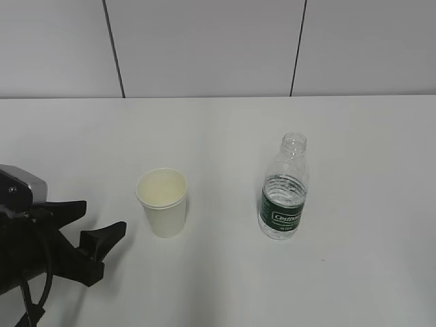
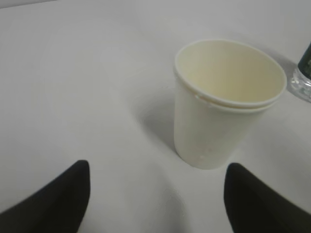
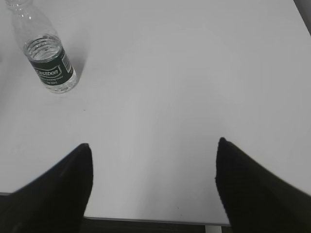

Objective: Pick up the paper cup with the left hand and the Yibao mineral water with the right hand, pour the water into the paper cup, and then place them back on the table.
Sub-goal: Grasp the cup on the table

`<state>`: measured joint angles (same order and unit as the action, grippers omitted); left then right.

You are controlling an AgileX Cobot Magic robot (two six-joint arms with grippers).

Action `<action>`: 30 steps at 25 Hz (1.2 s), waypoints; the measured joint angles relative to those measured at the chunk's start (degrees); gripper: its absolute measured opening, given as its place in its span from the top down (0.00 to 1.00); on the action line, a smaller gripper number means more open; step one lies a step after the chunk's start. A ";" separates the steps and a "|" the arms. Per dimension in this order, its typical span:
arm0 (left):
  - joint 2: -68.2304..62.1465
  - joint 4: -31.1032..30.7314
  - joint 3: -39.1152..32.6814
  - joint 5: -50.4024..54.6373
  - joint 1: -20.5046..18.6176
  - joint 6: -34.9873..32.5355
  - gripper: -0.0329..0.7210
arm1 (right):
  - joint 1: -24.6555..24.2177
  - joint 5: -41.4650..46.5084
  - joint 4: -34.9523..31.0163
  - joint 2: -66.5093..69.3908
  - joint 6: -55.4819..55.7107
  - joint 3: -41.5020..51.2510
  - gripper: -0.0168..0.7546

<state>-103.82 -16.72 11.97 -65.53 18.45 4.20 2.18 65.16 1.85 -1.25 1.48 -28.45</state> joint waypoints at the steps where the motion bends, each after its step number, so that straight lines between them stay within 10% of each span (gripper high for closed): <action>1: 0.00 -0.06 0.00 0.00 0.00 -0.05 0.22 | 0.00 0.00 0.00 0.00 0.00 0.00 0.23; 30: -7.14 -15.07 12.22 -0.04 0.00 -1.63 0.22 | 0.00 0.00 0.00 0.00 0.00 0.00 0.23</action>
<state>-110.96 -31.79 24.19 -65.57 18.45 2.56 2.18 65.16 1.85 -1.25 1.48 -28.45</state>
